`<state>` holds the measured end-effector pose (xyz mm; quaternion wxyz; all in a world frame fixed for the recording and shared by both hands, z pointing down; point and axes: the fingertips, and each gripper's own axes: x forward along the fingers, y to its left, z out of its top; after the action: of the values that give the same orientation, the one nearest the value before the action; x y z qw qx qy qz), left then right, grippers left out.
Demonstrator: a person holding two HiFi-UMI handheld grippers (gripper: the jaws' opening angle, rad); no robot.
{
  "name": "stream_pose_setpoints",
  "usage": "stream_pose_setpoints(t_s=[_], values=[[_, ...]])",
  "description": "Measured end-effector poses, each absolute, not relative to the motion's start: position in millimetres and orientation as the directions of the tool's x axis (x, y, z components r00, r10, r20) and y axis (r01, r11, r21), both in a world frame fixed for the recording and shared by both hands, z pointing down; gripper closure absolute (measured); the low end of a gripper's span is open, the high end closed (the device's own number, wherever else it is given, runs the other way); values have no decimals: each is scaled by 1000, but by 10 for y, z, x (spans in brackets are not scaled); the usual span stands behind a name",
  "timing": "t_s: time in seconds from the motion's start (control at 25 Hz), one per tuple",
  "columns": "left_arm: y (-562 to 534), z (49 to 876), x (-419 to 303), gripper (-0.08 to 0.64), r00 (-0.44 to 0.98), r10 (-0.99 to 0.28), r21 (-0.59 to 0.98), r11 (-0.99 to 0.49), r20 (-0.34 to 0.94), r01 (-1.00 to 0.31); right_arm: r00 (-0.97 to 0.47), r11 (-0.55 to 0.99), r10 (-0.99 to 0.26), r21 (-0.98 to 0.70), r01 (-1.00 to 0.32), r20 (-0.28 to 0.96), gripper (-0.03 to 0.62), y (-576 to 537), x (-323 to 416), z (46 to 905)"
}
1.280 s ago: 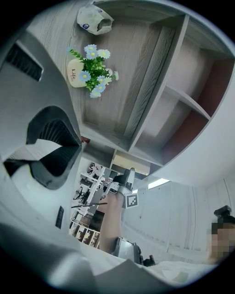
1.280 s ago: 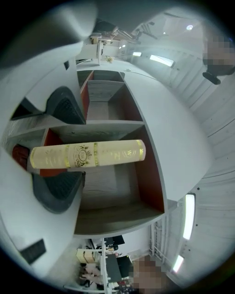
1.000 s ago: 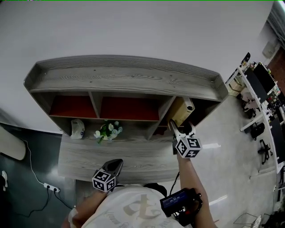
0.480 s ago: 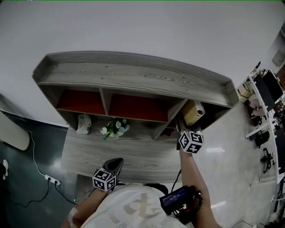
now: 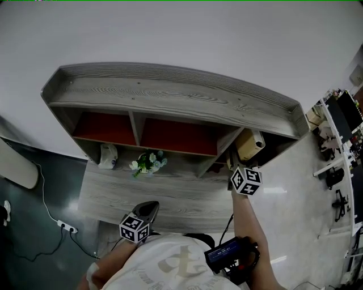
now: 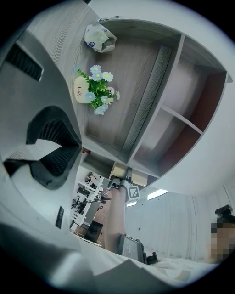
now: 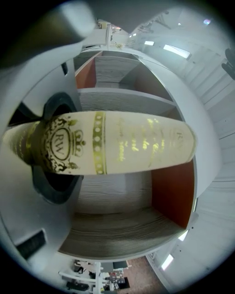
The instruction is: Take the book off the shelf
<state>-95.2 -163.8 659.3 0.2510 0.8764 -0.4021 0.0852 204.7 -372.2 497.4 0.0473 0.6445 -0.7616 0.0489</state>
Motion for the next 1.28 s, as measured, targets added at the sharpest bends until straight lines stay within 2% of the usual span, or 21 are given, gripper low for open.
stream_pose_setpoints(t_s=[1.28], values=[[-1630,6646,-905,558,682,-635,369,-574,363,-731,-218,214,-973,-48,-976,77,373,-3501,2048,4831]])
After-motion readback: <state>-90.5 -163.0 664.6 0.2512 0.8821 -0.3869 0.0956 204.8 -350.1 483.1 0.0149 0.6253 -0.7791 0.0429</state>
